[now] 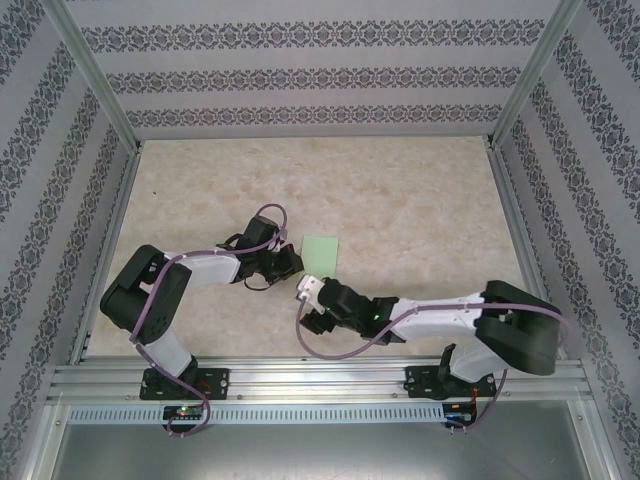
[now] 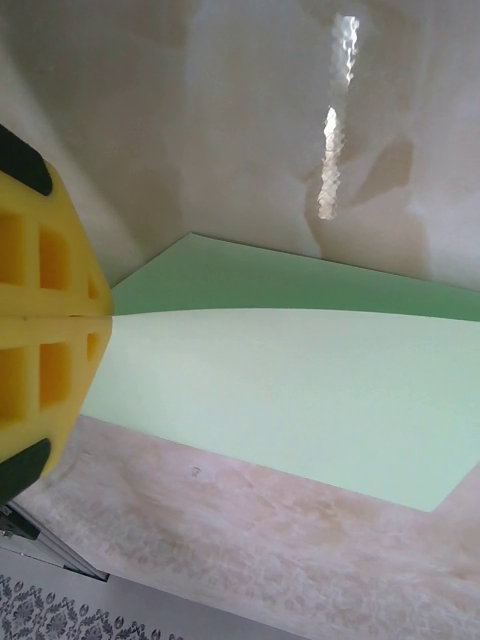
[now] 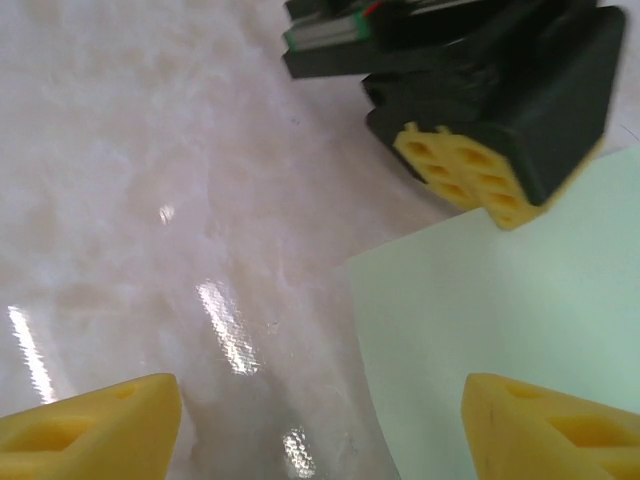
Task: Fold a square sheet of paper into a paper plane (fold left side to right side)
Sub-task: Third fold the triangle at the center of the table.
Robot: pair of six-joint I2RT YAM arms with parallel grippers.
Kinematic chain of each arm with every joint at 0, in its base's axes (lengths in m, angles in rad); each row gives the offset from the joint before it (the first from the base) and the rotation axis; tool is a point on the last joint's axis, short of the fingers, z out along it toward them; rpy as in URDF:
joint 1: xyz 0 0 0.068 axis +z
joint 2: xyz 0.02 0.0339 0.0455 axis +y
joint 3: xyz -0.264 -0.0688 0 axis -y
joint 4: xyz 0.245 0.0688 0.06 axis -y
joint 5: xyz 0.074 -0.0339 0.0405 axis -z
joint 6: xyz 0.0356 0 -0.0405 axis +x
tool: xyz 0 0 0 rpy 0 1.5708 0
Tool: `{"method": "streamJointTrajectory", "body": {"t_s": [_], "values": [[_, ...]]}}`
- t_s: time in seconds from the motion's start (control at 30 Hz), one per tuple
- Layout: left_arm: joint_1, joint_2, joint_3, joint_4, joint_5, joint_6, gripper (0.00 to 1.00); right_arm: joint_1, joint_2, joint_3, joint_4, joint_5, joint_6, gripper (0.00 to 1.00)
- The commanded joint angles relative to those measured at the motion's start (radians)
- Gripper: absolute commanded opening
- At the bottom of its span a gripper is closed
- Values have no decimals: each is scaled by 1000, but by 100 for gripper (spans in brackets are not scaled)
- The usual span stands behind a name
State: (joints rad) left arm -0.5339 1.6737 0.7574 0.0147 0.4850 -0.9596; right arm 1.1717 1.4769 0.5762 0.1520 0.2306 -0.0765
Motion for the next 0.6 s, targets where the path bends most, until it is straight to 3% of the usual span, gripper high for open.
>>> {"method": "streamJointTrajectory", "body": {"t_s": [0.0,0.3,0.57], "values": [[-18,-20,12,-11,5,-17,0,30,80,75,33,151,-119,75],[-19,-17,13,-15,8,-14,0,37,185,165,27,225,-166,74],[-18,-20,12,-18,8,-10,0,28,223,192,-14,252,-165,59]]}}
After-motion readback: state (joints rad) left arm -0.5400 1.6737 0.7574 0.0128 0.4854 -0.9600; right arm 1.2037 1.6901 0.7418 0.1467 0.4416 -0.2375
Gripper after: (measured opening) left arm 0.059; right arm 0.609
